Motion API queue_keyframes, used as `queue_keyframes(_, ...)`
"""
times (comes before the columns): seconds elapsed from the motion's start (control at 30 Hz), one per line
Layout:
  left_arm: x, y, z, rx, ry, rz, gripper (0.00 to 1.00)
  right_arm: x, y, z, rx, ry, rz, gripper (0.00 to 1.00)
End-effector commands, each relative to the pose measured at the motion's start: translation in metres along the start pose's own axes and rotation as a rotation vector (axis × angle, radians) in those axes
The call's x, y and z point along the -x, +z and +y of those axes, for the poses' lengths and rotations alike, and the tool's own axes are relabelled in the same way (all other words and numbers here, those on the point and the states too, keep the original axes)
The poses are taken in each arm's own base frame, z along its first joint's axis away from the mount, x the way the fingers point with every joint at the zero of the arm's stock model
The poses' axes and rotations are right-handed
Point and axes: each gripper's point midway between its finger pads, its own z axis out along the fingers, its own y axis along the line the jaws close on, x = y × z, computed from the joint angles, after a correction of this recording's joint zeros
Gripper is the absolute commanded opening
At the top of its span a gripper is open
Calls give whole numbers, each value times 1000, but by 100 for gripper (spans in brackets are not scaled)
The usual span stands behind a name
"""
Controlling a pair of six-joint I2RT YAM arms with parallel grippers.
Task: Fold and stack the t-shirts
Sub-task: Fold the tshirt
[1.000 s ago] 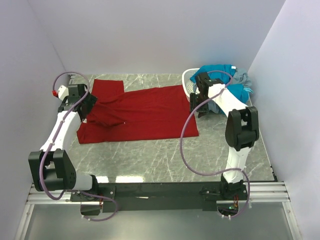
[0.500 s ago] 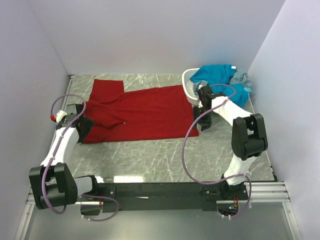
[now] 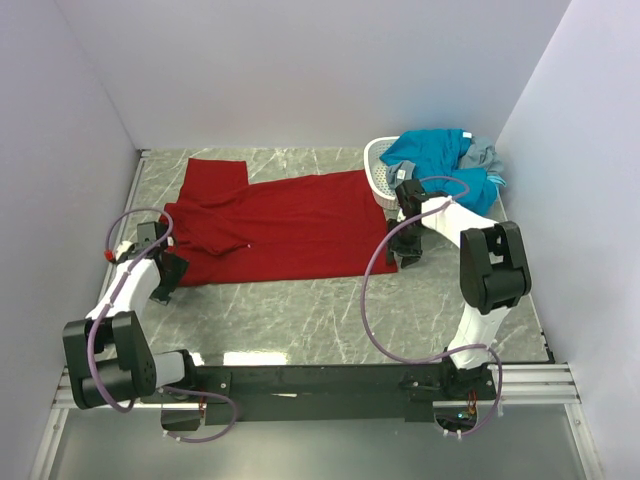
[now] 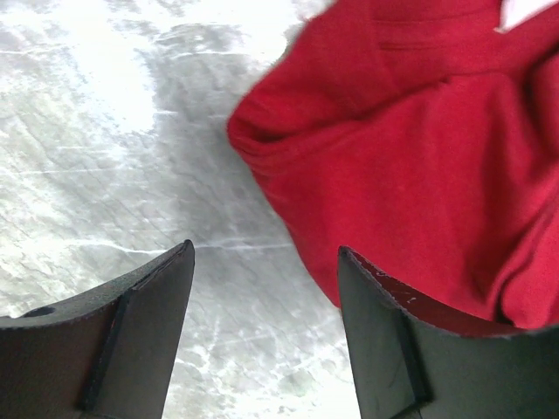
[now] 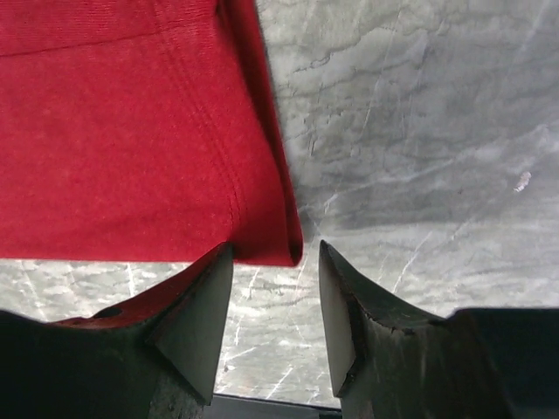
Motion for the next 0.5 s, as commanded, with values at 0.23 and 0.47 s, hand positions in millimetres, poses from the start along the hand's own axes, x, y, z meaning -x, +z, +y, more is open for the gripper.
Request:
queue_keyframes(0.23,4,15,5,12,-34,-5,69,-8,9,-3,6,21,29,49)
queue_keyframes(0.47,7,28,4,37,-21,-8,65,-14,13,-3,10,24,55,45)
